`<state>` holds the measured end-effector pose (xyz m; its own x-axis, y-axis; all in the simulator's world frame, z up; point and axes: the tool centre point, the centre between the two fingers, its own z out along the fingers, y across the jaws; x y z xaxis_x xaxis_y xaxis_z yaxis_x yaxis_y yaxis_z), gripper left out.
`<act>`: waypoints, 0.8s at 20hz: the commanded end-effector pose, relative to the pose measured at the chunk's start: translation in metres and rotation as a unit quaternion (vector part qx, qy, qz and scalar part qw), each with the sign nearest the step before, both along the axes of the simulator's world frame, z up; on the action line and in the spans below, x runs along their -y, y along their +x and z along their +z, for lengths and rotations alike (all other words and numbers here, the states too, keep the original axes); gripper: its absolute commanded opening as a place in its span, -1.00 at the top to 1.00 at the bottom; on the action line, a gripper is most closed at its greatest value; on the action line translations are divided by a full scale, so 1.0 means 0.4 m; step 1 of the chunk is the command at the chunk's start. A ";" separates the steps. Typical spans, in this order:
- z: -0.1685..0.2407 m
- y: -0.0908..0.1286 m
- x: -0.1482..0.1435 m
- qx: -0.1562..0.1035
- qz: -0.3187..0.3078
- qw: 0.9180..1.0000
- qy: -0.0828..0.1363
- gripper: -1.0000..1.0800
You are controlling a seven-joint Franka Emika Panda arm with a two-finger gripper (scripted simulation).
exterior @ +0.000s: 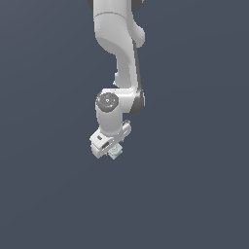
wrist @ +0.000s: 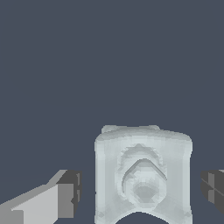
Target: Pick up the object and move it to a goal position.
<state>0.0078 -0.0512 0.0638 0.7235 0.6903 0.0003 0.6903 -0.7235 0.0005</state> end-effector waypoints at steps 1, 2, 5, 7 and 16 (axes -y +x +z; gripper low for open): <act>-0.032 -0.002 0.000 0.000 0.001 1.000 0.000 -0.92; -0.041 -0.002 -0.001 0.000 0.001 1.000 0.000 -0.92; -0.057 0.000 0.000 0.000 0.001 1.000 0.000 -0.92; -0.058 0.001 0.001 0.000 0.001 1.000 0.000 -0.92; -0.058 0.001 0.001 0.000 0.001 1.000 0.000 1.00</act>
